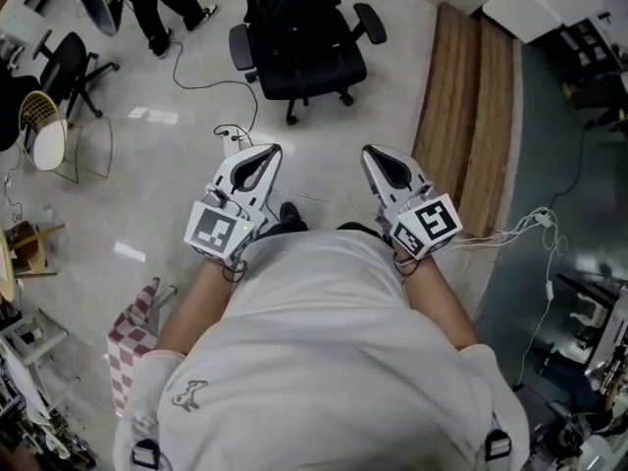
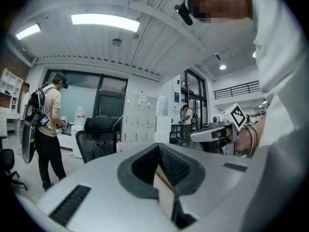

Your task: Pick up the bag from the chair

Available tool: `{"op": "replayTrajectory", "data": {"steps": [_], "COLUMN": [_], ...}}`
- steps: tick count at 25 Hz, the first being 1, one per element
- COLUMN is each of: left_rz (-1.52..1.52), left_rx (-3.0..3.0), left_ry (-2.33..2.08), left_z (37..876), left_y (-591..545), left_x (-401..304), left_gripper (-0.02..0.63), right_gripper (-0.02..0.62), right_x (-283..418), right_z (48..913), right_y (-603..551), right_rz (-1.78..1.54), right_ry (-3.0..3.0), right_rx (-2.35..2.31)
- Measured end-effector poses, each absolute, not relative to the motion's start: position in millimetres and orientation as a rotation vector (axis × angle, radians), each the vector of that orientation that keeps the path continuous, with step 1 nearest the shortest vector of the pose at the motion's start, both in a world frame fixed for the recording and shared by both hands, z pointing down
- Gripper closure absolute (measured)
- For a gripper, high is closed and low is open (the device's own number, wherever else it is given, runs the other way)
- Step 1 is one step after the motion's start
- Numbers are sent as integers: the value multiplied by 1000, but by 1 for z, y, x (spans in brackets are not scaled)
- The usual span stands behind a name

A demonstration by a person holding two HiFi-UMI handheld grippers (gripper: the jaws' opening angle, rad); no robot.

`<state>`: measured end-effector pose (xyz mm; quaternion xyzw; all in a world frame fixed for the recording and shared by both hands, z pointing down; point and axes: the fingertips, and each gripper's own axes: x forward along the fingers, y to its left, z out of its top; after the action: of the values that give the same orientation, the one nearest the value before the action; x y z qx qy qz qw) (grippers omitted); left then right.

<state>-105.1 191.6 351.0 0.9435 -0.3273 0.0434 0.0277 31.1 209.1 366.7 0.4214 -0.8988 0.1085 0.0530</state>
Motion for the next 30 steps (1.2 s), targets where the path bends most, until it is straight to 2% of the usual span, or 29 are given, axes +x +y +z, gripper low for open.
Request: {"op": "replayTrajectory", "data": {"steps": [18,30], "left_rz": [134,161], "left_rx": [2879,2858], "left_ry": [-1064,-1107], "left_z": [354,354], "left_y": [141,83], "left_x": [-155,-139], "left_gripper": [598,598], "right_gripper": [561,561], "right_x": [-9,-2], "right_z": [371,373], "right_y": [140,81], "right_rz": [340,364], "right_ry": [-2761,-2803], "right_rx": [1264,1212]}}
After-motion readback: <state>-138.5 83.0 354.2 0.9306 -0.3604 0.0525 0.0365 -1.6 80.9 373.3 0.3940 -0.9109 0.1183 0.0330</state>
